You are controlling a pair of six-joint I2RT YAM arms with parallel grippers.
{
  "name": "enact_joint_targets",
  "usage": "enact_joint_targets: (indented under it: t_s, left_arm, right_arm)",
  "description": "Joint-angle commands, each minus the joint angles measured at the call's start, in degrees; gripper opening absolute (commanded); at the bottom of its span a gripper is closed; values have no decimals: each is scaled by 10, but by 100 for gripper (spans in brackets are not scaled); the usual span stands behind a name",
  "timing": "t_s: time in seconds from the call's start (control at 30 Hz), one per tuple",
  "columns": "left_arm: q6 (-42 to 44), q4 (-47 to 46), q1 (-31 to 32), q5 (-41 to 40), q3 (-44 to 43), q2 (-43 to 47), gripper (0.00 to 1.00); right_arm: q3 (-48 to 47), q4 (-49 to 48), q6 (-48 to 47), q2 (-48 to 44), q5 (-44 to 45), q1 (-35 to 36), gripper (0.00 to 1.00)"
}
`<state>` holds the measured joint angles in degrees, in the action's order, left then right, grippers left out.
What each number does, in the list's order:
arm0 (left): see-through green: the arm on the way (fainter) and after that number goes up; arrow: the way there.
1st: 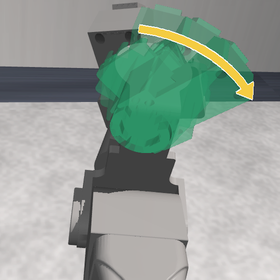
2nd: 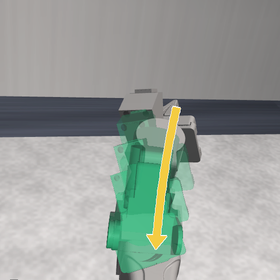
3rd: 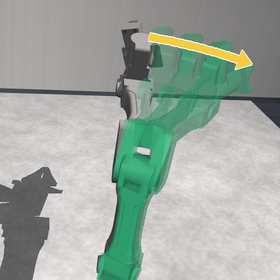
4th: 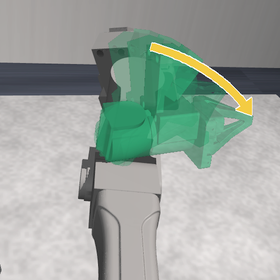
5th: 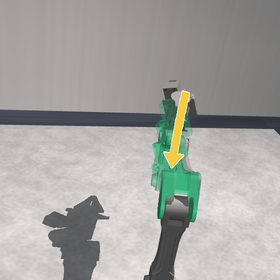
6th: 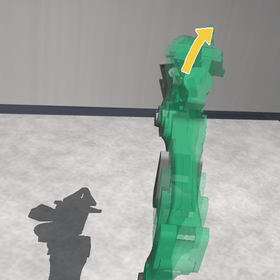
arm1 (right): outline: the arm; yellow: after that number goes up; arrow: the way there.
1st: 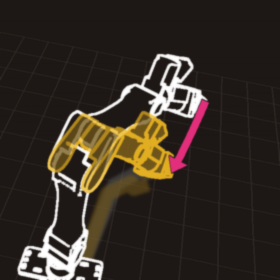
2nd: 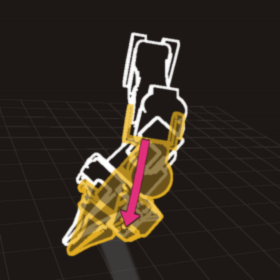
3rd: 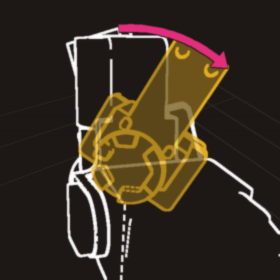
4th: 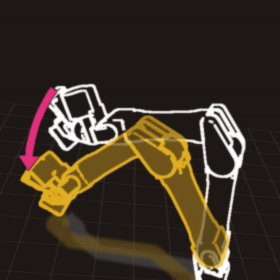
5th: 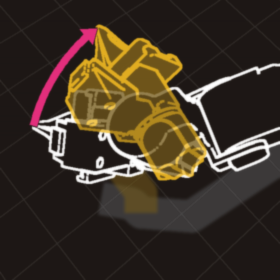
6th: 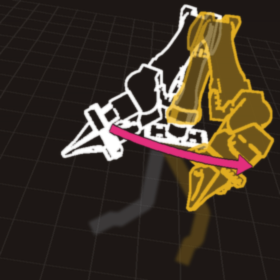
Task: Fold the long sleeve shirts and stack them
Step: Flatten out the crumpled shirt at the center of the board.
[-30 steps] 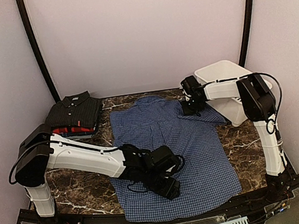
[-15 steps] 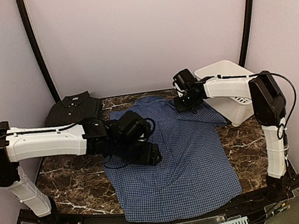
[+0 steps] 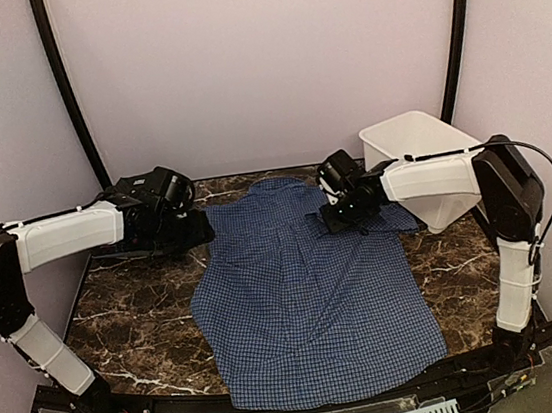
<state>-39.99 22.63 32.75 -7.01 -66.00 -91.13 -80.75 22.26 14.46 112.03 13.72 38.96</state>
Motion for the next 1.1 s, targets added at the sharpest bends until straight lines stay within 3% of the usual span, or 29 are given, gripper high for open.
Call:
enact_joint_targets:
  t_s: [0.0, 0.27, 0.57, 0.63, 0.77, 0.8, 1.07]
  left_arm:
    - [21, -58, -44, 31, 2, -44, 64]
    - [34, -88, -70, 49, -60, -171, 54]
    - [44, -116, -73, 57, -103, -235, 45]
    - [47, -122, -73, 59, -110, -239, 35]
    - [54, -107, -71, 55, -136, -231, 4]
    - [57, -105, -71, 55, -139, -227, 2]
    - [102, -79, 10, 10, -199, -182, 0]
  right_arm:
    - [33, -33, 15, -50, 13, 8, 0]
    - [65, -30, 11, -44, 73, 6, 0]
    - [86, -44, 18, -20, 61, 7, 0]
    - [88, -45, 18, -16, 58, 7, 0]
    - [90, -45, 17, -8, 56, 7, 0]
    - [90, -43, 16, -5, 56, 6, 0]
    - [95, -46, 21, 15, 47, 7, 0]
